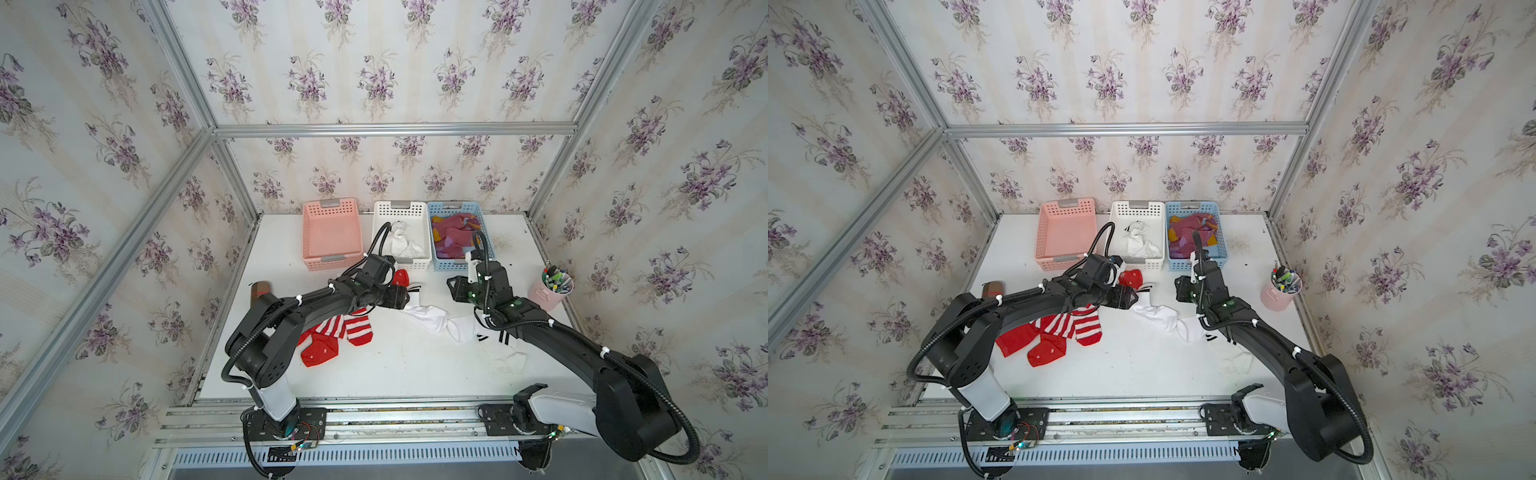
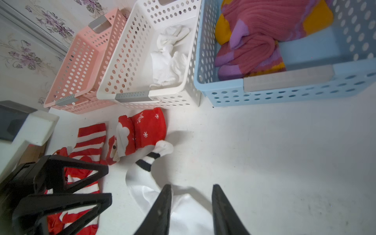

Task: Sort the socks into the basket by color
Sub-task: Place the sock in the bin, then pick up the sock at the center of the board.

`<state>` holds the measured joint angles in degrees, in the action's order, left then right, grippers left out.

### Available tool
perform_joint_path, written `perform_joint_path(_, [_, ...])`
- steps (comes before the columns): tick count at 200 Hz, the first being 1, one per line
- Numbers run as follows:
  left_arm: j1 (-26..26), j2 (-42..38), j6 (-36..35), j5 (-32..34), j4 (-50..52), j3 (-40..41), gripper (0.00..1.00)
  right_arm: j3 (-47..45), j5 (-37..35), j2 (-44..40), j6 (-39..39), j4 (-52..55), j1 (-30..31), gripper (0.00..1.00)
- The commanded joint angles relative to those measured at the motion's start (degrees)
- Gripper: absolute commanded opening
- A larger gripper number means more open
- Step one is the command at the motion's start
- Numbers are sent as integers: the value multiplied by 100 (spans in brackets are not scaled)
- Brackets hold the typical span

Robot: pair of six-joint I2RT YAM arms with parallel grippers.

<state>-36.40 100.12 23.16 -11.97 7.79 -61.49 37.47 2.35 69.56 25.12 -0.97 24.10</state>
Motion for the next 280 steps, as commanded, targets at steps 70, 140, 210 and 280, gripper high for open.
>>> perform_joint_path(70, [-24, 762, 87, -143, -236, -468, 56, -684, -330, -792, 345, 69, 1, 37])
perform_joint_path(140, [-23, 869, 22, -192, -50, -653, 31, -1555, -428, -1190, -77, -857, 2, 37])
perform_joint_path(210, [-55, 843, -83, -269, 319, -1028, 15, -1941, -630, -1888, -112, -992, 5, 43])
perform_joint_path(280, [-86, 437, -206, -315, 715, -1335, 10, -1954, -652, -1888, -87, -950, 3, 44])
